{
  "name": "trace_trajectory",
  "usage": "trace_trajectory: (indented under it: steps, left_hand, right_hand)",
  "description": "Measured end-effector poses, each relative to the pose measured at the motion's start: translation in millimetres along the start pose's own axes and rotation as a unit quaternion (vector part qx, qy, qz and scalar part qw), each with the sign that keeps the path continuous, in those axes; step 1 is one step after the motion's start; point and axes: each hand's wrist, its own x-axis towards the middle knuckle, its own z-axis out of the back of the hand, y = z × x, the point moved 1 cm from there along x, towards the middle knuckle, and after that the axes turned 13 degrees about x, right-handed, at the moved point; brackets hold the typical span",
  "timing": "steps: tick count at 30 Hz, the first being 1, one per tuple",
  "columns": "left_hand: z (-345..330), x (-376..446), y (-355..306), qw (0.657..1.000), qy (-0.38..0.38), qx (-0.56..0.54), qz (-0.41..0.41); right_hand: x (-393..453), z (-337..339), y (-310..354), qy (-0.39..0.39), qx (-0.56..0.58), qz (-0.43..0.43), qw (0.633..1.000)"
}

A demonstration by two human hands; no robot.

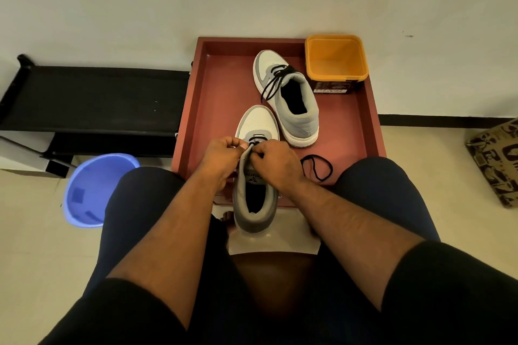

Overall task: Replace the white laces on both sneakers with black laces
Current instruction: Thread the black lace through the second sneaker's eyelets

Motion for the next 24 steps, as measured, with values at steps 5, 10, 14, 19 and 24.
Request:
trace_trajectory:
  steps: [5, 10, 14, 19, 24]
  left_hand:
    - [-3.4, 7.1, 0.0, 0.999, -0.037, -0.004, 0.022]
    - [26.7, -2.5, -12.7, 0.914, -0.194, -0.355, 0.021]
    - [46.0, -9.0, -12.3, 0.869, -0.401, -0.280, -0.073]
    - [31.2, -9.7, -10.6, 0.863, -0.466, -0.106, -0.164]
    - [22.1, -6.3, -7.0, 0.902, -0.399, 0.003, -0.168]
  right_hand:
    - [-3.8, 7.4, 2.7, 0.000, -0.011, 0.003, 1.000]
    - [-8.5, 16.7, 6.9, -0.008, -0.012, 0.008, 1.000]
    - [-8.7, 20.1, 6.5, -0.028, 0.005, 0.015, 0.999]
    - [-7.8, 22.7, 1.6, -0.052, 0.044, 0.057, 0.996]
    - [-7.6, 37.9, 11.3, -0.086, 0.427, -0.021, 0.900]
